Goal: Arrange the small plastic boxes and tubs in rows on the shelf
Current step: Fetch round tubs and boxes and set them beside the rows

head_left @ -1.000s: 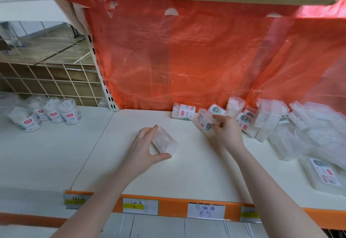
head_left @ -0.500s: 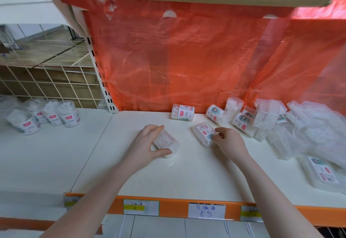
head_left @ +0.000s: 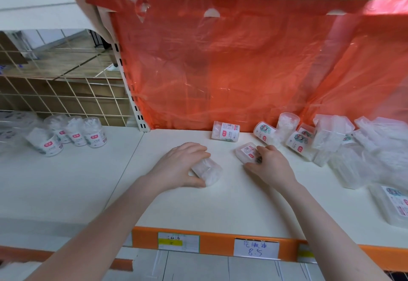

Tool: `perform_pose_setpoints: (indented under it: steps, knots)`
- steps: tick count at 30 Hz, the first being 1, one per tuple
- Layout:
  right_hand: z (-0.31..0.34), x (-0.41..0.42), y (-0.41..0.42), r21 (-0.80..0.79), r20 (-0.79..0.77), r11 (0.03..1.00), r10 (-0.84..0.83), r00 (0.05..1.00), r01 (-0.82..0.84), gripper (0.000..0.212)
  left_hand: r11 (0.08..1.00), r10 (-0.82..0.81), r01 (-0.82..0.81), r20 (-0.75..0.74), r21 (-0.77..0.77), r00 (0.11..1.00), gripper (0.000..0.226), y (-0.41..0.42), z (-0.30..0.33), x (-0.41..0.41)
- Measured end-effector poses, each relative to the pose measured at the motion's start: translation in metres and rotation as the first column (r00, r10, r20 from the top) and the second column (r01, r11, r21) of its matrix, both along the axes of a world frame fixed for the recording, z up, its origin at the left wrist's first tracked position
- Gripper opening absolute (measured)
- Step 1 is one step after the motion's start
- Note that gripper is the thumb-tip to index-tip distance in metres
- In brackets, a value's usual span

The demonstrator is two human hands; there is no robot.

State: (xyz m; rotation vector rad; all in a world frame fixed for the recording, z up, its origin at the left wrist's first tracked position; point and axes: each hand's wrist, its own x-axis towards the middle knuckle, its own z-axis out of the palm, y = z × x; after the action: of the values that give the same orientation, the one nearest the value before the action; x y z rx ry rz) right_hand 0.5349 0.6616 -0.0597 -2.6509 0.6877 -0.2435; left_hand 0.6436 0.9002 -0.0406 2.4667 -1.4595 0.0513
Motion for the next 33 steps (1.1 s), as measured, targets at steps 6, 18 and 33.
perform_pose_setpoints:
  steps: [6,18,33]
  knots:
    - [0.000,-0.005,-0.004,0.003,0.001,1.000,0.003,1.000,-0.003,0.040,0.985,-0.126,0.119,0.054,0.122,0.991,0.066,-0.011,0.003,-0.002]
    - [0.003,-0.017,-0.012,0.039,0.014,0.999,0.016,1.000,-0.017,0.052,0.999,-0.029,0.029,0.019,-0.013,0.999,0.055,-0.026,0.003,-0.006]
    - [0.015,-0.026,0.005,0.054,-0.129,0.965,0.262,0.956,-0.257,0.060,0.915,0.209,-0.364,-0.566,-0.176,0.798,0.054,0.025,0.015,0.006]
